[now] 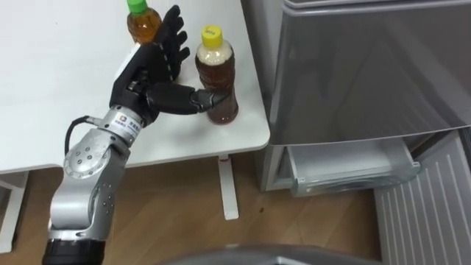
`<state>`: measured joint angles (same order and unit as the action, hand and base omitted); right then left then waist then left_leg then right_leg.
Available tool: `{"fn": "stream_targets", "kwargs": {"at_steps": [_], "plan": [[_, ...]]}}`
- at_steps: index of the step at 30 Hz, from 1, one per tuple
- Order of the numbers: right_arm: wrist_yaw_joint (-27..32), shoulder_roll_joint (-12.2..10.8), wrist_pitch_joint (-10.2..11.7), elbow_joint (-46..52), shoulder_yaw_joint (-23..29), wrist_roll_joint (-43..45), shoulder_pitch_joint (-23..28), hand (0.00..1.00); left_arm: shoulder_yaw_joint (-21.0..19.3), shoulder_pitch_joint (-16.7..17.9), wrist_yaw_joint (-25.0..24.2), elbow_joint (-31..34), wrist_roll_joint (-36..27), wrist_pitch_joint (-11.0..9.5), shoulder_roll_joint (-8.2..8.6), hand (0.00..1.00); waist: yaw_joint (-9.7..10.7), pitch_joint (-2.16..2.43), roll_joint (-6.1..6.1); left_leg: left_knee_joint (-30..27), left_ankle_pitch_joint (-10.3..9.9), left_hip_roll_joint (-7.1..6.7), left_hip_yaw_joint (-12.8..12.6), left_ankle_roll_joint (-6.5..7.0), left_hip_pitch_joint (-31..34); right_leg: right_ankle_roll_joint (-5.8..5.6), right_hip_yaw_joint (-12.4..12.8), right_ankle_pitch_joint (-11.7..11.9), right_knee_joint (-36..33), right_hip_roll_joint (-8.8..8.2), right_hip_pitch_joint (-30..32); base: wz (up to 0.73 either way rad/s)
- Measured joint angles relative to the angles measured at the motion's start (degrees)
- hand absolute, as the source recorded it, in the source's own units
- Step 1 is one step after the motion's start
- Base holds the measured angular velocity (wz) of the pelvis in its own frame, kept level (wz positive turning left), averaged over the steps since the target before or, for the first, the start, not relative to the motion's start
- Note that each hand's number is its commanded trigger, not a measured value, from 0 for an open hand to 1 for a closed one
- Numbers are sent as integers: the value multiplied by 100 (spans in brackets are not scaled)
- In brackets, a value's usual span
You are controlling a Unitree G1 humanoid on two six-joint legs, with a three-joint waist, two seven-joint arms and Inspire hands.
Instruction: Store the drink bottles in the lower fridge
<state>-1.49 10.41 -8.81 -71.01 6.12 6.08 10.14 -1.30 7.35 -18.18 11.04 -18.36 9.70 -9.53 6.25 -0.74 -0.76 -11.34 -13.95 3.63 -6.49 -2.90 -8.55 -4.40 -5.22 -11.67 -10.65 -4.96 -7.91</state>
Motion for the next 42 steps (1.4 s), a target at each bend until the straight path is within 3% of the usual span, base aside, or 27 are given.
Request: {"fn": "stream_targets", "kwargs": {"at_steps": [16,28,34,42], "plan": [[-61,-88,12,220,-37,136,5,0,152,-340,-145,-351,-11,-2,-17,0,98,12,39,-6,0,1,-1,0,16,2,7,-2,2,2,-2,0],[-67,-98,-10,227,-36,125,75,0,130,-800,-214,-1075,-17,25,-51,0,146,13,-27,-3,0,6,-175,0,-7,3,169,-1,-12,16,-4,-4],[-70,-99,-131,230,-37,113,56,0,123,-813,-204,-1109,-20,43,-55,0,146,29,-106,7,0,6,-178,0,-5,3,211,-1,-10,28,5,0],[-119,-88,-123,229,-33,-11,14,0,93,-1043,-115,-1438,-182,76,-55,0,148,19,-85,8,0,7,-276,0,-11,3,257,-2,-12,28,61,-3]]}}
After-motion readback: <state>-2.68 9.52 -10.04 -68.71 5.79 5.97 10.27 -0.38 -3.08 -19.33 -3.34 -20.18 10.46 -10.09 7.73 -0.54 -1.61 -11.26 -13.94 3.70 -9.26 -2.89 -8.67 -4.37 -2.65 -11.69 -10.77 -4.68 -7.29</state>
